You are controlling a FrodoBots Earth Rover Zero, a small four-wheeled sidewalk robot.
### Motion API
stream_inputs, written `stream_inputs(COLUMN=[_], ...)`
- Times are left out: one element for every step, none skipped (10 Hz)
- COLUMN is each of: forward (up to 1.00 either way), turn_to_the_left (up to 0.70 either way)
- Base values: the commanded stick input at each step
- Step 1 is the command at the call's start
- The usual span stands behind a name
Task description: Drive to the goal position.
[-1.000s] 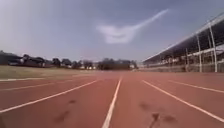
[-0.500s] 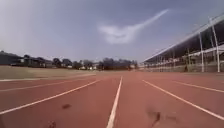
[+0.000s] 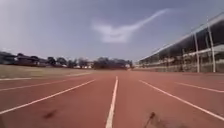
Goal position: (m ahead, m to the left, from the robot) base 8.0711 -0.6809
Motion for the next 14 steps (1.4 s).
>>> stream_inputs(forward=[0.70,0.70,0.70,0.70,0.70,0.70,0.70,0.70,0.70,0.70,0.70,0.70,0.70,0.70], turn_to_the_left=[0.00,0.00,0.00,0.00,0.00,0.00,0.00,0.00,0.00,0.00,0.00,0.00,0.00,0.00])
